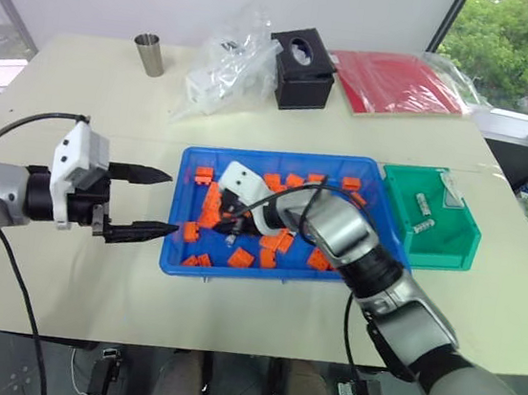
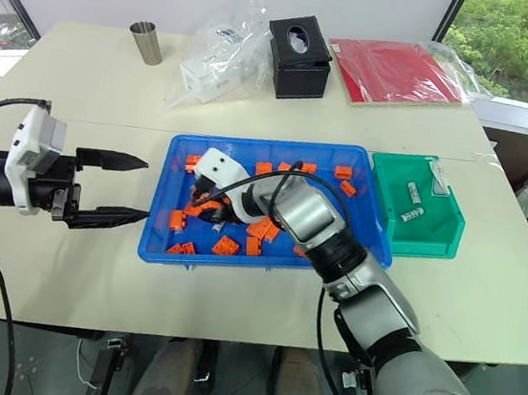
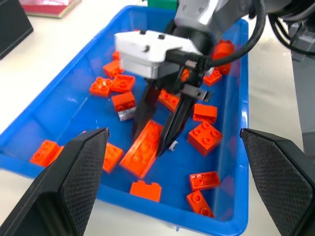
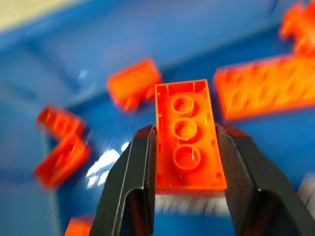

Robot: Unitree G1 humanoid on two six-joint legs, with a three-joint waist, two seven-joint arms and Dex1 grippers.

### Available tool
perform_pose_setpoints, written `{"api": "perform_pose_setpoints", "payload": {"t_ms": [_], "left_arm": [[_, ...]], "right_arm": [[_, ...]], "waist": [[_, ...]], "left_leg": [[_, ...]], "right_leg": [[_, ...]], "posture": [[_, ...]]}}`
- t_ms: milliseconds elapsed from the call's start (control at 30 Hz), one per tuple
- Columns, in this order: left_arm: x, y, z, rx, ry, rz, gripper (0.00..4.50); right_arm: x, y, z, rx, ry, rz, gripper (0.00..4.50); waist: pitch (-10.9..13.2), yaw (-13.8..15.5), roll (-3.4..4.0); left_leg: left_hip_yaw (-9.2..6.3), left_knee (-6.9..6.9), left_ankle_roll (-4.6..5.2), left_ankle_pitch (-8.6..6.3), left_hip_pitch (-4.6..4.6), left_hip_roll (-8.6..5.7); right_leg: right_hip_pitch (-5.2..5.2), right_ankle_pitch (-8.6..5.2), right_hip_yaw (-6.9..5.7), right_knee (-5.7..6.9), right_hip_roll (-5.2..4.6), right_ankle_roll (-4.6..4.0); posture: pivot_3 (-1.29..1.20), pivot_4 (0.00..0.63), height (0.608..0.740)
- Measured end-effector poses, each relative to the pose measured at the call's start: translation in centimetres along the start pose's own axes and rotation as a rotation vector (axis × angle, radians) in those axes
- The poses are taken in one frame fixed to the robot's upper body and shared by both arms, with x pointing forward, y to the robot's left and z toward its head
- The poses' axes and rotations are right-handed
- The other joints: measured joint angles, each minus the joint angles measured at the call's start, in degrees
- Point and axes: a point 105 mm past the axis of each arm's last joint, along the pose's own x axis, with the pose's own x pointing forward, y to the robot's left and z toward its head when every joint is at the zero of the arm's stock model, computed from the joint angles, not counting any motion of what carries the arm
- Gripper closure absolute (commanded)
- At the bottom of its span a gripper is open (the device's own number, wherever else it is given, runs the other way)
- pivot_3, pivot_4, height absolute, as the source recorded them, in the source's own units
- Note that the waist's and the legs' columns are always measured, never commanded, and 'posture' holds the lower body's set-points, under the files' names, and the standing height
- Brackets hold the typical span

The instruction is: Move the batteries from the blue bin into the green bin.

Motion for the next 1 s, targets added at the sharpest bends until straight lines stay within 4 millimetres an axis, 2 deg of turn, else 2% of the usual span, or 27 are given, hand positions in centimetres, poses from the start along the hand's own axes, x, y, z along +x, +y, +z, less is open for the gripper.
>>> {"api": "perform_pose_setpoints", "payload": {"t_ms": [33,133,233,300,400,467,567,667,833,1000], "left_arm": [[0.1,0.1,0.1,0.001,-0.002,-0.002,0.0],[0.5,0.0,0.1,0.001,-0.011,-0.017,0.0],[0.8,-0.1,-0.1,-0.006,-0.012,-0.023,0.0],[0.8,-0.1,0.0,-0.004,-0.014,-0.024,0.0],[0.8,-0.1,0.0,-0.005,-0.015,-0.026,0.0],[0.9,-0.2,-0.1,-0.004,-0.015,-0.03,0.0],[1.0,-0.2,-0.2,0.0,-0.013,-0.039,0.0],[1.2,-0.4,-0.4,-0.005,-0.01,-0.06,0.0],[1.4,-0.2,-0.4,-0.002,-0.015,-0.068,0.0],[1.7,-0.4,-0.3,0.007,-0.014,-0.096,0.0]], "right_arm": [[0.3,-0.2,0.9,-0.013,-0.02,-0.009,3.3],[1.1,-1.3,2.7,-0.035,-0.056,-0.056,1.85],[1.6,-2.1,2.5,-0.052,-0.048,-0.091,0.33],[1.2,-2.3,2.0,-0.051,-0.032,-0.082,0.33],[-1.2,-3.2,1.8,-0.051,-0.023,-0.088,0.33],[-2.8,-3.0,1.6,-0.044,-0.028,-0.076,0.33],[-4.1,-2.0,-0.2,-0.011,0.006,-0.043,0.33],[-4.4,-1.1,-1.6,0.03,0.042,-0.016,0.33],[-4.0,0.2,-1.9,0.037,0.05,0.013,0.33],[-3.2,0.5,-3.0,0.058,0.065,0.013,0.33]], "waist": [[0.0,-0.04,0.0],[0.0,-0.05,-0.01],[0.0,0.06,-0.01],[0.01,0.26,-0.02],[0.01,0.39,-0.02],[0.0,0.27,-0.03],[0.0,0.1,-0.03],[0.01,-0.12,-0.02],[0.0,0.05,-0.03],[0.0,0.32,-0.03]], "left_leg": [[0.0,-0.01,0.0,0.0,0.0,0.0],[0.0,-0.02,0.0,0.0,0.0,0.0],[0.0,-0.02,-0.01,0.0,-0.01,0.0],[-0.02,-0.01,-0.01,0.01,-0.05,-0.01],[-0.03,0.0,-0.01,0.01,-0.04,-0.02],[-0.03,-0.01,-0.01,0.0,-0.01,-0.02],[-0.03,-0.05,-0.01,0.0,0.01,-0.01],[-0.02,-0.06,-0.01,0.0,0.01,0.0],[-0.02,-0.03,-0.01,0.0,0.0,0.0],[-0.02,0.0,-0.01,0.0,-0.01,-0.01]], "right_leg": [[-0.01,0.0,0.0,0.0,0.0,0.0],[0.0,0.0,0.0,0.0,0.0,0.0],[0.0,0.0,0.0,0.0,-0.01,0.0],[0.0,0.0,0.0,-0.01,-0.03,0.0],[0.02,0.0,0.0,-0.02,-0.06,0.0],[0.03,0.0,0.0,-0.02,-0.06,0.0],[0.01,0.0,-0.01,0.0,-0.02,-0.01],[-0.01,0.0,-0.01,0.02,0.0,-0.01],[0.0,0.0,-0.01,0.01,0.0,-0.01],[0.01,0.0,-0.01,0.0,-0.02,-0.01]], "posture": [[0.0,0.15,0.736],[0.0,0.15,0.736],[0.0,0.15,0.736],[0.0,0.15,0.736],[0.0,0.15,0.736],[0.0,0.15,0.736],[0.0,0.15,0.736],[0.0,0.15,0.736],[0.0,0.15,0.736],[0.0,0.15,0.736]]}}
